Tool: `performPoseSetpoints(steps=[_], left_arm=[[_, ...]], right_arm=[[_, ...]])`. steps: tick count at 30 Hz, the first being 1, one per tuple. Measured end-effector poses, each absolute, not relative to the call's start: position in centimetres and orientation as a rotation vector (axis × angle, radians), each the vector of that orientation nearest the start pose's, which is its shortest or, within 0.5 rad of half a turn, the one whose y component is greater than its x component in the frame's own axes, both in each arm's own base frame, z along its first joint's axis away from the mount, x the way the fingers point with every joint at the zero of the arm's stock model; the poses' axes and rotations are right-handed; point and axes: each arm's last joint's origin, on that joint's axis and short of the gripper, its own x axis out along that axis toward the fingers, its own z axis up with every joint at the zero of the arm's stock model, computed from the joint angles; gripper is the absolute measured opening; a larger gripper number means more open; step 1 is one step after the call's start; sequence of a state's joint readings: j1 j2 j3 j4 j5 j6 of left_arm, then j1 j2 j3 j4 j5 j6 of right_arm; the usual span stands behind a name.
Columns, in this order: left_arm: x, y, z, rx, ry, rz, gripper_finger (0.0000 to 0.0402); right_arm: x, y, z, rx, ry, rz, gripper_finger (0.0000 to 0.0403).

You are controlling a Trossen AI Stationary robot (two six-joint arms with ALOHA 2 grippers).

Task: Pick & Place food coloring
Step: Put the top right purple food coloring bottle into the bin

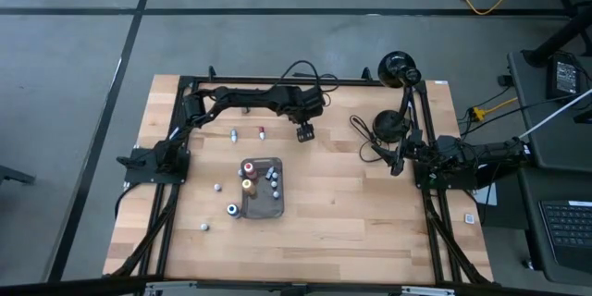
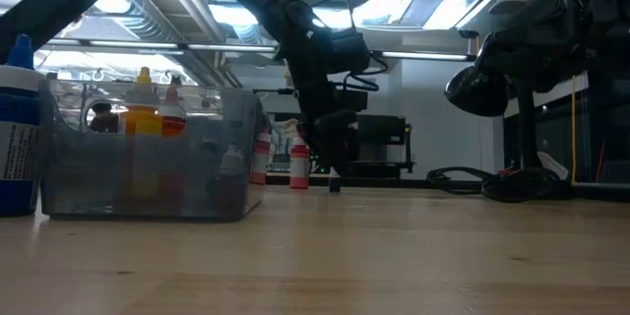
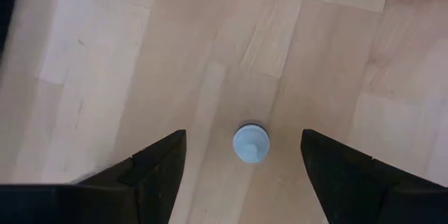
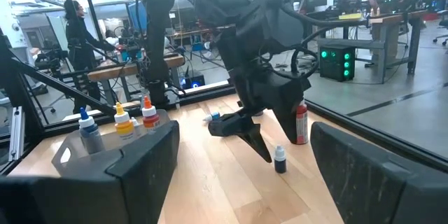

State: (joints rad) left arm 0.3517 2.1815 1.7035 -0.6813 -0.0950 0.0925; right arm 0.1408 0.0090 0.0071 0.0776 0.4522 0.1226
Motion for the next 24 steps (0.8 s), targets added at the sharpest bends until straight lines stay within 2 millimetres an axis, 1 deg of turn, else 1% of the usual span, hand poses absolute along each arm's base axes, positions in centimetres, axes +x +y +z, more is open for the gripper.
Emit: performPoseSetpoints(steps=[13,24], left_arm=[[42.62,15.77,17.15,-0.083,1.179,0.338,0.0178],[42.47,15.5,17.04,-0.111,1.201,0.349,0.0117]], right_arm=[[9.55,0.08,17.25,0.144,-0.092,-0.306,0.0323],[9.55,0.08,17.24,0.144,-0.091,-0.306,0.0323]])
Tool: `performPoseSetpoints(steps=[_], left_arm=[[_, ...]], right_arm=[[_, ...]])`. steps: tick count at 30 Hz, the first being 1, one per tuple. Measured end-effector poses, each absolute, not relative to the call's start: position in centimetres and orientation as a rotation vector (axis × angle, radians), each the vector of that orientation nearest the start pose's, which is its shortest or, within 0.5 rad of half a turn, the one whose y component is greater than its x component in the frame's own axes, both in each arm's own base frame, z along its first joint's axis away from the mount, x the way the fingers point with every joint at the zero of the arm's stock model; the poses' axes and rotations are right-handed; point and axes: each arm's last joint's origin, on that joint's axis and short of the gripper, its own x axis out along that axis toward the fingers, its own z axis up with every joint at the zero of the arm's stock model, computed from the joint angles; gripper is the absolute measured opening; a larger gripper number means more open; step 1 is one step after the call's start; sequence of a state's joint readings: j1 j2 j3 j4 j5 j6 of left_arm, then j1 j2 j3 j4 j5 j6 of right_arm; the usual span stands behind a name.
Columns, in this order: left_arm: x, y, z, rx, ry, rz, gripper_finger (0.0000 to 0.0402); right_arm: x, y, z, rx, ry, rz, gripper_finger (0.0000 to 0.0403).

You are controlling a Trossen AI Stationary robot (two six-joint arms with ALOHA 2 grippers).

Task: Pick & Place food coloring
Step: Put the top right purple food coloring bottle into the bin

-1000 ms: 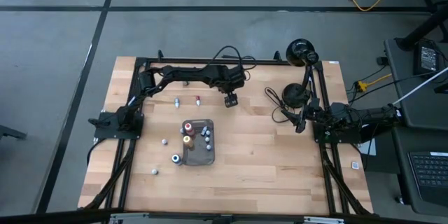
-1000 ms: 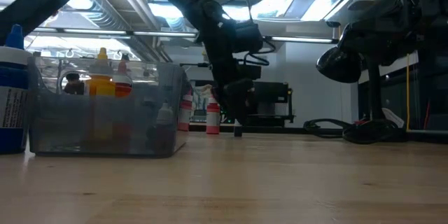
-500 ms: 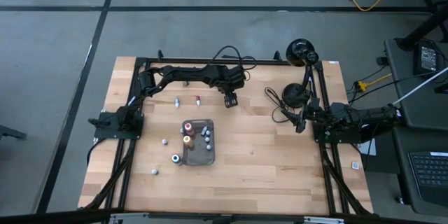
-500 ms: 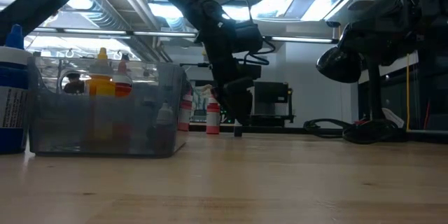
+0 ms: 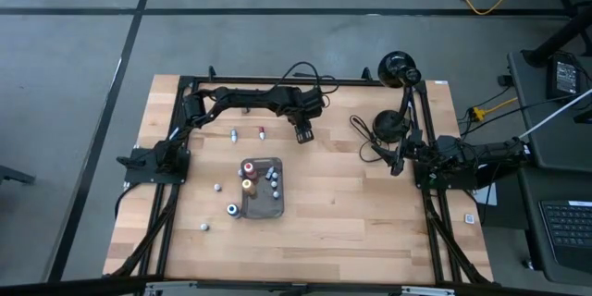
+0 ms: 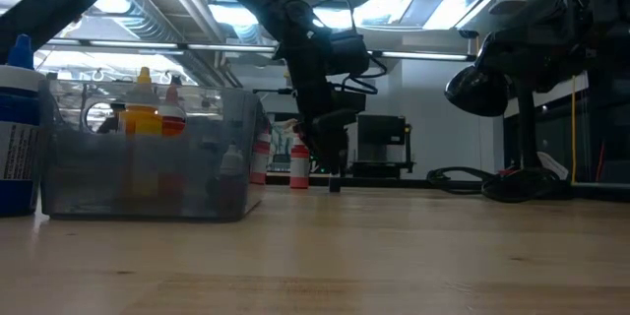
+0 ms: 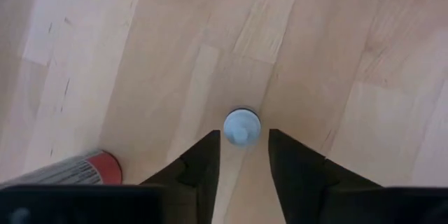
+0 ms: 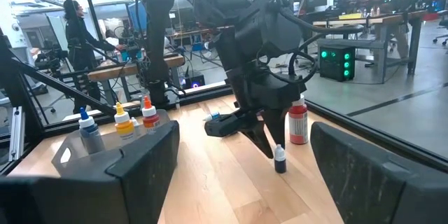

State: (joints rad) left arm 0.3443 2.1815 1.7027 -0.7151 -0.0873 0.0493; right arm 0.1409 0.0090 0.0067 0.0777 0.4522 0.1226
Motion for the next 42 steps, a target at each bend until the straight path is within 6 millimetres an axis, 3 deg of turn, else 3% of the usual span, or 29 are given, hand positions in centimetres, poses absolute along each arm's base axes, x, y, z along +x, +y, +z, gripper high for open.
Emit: performPoseSetpoints(steps=[7,16,21,28,32,42], left_arm=[[42.5,15.4,17.0,-0.119,1.199,0.353,0.0098],[42.2,15.6,17.1,-0.19,1.196,0.402,0.0112],[42.0,16.3,17.3,-0.211,1.189,0.416,0.0139],[42.4,16.9,17.6,-0.254,1.103,0.428,0.0214],[42.6,17.2,16.8,-0.313,1.1,0.467,0.0245],[42.9,17.5,15.2,-0.332,1.111,0.488,0.025]], right_arm=[[9.5,0.1,17.2,0.144,-0.092,-0.306,0.0323],[9.6,0.1,17.2,0.144,-0.091,-0.307,0.0323],[9.5,0.1,17.2,0.144,-0.092,-0.306,0.0323],[9.5,0.1,17.3,0.144,-0.092,-0.307,0.0323],[9.5,0.1,17.2,0.144,-0.092,-0.307,0.0323],[9.5,0.1,17.3,0.144,-0.092,-0.307,0.0323]])
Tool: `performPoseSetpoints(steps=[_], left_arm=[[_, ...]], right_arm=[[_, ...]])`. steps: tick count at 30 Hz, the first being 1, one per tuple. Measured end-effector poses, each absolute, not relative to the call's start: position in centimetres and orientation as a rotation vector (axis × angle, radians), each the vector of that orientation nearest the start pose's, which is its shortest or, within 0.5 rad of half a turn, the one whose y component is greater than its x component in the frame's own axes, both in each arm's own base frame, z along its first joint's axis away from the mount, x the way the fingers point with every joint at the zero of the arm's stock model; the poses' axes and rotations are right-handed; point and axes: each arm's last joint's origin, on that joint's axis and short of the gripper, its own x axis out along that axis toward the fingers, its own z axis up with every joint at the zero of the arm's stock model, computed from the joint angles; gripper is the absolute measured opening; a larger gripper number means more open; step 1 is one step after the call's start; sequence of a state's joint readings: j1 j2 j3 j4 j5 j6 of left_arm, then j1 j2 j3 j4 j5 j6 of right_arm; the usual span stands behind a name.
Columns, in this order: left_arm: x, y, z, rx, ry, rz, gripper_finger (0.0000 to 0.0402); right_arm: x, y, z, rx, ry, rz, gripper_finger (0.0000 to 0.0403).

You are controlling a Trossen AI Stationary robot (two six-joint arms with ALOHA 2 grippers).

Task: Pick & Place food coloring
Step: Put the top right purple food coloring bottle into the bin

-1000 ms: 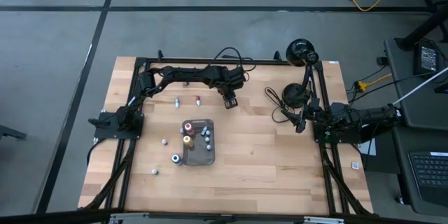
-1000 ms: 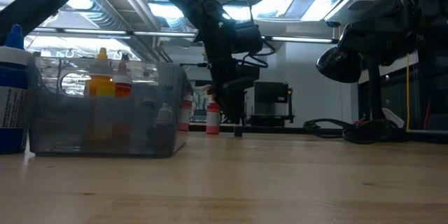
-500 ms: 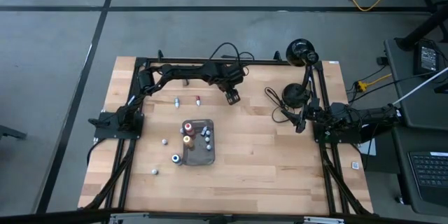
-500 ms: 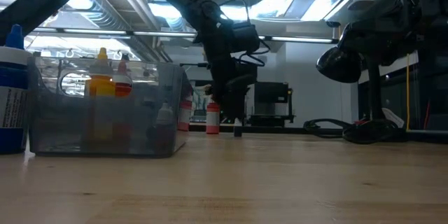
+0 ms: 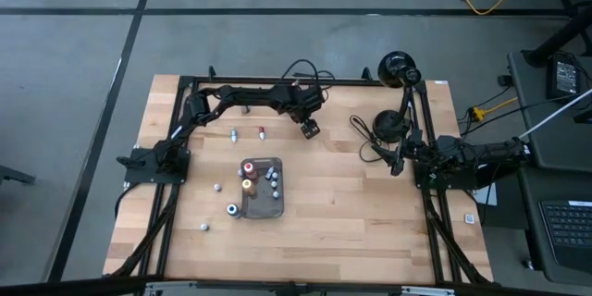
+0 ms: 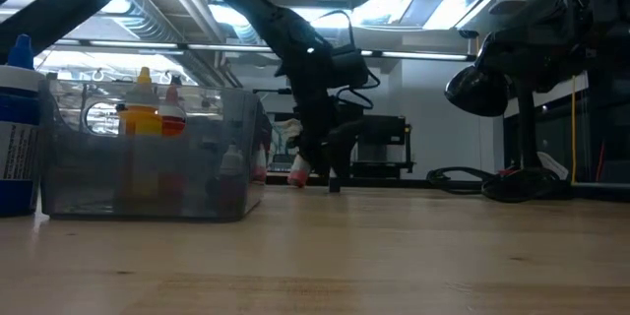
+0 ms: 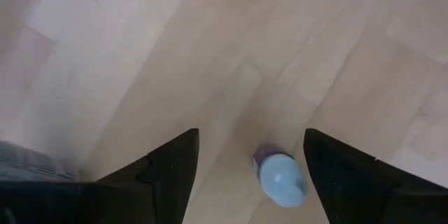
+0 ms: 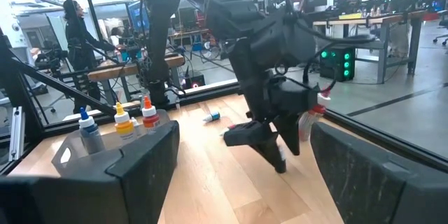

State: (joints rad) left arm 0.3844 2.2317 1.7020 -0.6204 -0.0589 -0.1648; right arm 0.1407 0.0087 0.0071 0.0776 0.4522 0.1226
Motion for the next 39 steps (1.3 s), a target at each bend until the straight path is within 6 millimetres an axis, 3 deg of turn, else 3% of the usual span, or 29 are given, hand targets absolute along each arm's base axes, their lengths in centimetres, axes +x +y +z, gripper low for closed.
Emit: performPoseSetpoints(steps=[19,36,39], left_arm=[[42.8,17.7,15.2,-0.333,1.114,0.49,0.0228],[43.2,16.3,15.3,-0.339,1.12,0.446,0.0075],[43.3,16.0,16.0,-0.335,1.098,0.439,0.0067]], right_arm=[[9.5,0.1,17.3,0.144,-0.092,-0.306,0.0323],[9.5,0.1,17.2,0.144,-0.092,-0.307,0.0323],[9.5,0.1,17.3,0.144,-0.092,-0.307,0.0323]])
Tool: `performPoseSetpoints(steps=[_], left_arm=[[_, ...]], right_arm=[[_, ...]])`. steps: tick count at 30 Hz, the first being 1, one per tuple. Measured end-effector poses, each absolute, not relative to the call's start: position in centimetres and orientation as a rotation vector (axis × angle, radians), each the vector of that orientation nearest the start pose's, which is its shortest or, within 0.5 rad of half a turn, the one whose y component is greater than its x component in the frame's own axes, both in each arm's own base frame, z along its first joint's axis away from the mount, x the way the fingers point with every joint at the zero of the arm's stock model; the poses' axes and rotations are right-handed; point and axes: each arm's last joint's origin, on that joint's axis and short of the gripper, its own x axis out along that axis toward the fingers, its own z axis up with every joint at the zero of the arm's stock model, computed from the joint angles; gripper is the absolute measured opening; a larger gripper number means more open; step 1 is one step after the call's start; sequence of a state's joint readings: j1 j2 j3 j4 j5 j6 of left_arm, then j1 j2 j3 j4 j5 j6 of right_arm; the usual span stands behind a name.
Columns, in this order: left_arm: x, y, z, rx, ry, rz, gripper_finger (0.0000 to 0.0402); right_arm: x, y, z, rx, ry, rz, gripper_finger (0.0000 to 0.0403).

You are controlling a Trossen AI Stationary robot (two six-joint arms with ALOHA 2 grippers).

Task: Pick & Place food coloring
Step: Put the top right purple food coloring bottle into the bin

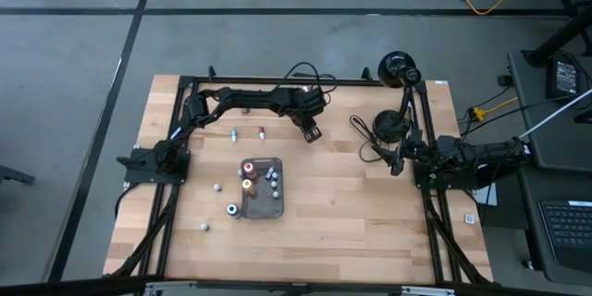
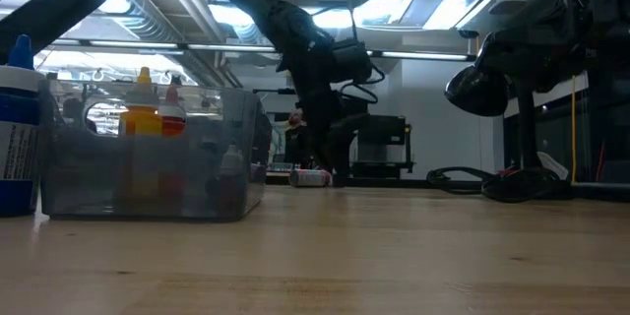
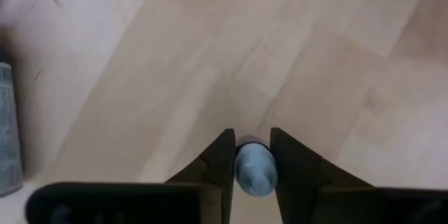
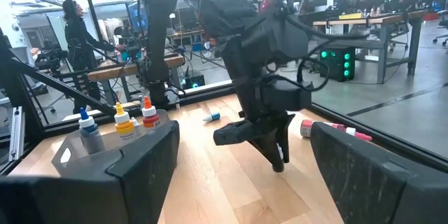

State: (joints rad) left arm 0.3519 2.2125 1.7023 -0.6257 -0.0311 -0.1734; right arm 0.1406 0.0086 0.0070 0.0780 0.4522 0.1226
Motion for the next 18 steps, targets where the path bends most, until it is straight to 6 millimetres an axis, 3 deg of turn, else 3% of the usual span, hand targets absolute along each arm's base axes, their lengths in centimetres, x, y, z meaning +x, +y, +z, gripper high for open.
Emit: performPoseSetpoints(steps=[7,18], left_arm=[[42.9,15.5,18.6,-0.322,1.06,0.434,0.0074],[40.0,11.4,27.1,-0.247,1.001,0.38,0.0069]], right_arm=[[9.5,0.1,17.2,0.144,-0.092,-0.307,0.0323],[9.5,0.1,17.2,0.144,-0.092,-0.306,0.0323]])
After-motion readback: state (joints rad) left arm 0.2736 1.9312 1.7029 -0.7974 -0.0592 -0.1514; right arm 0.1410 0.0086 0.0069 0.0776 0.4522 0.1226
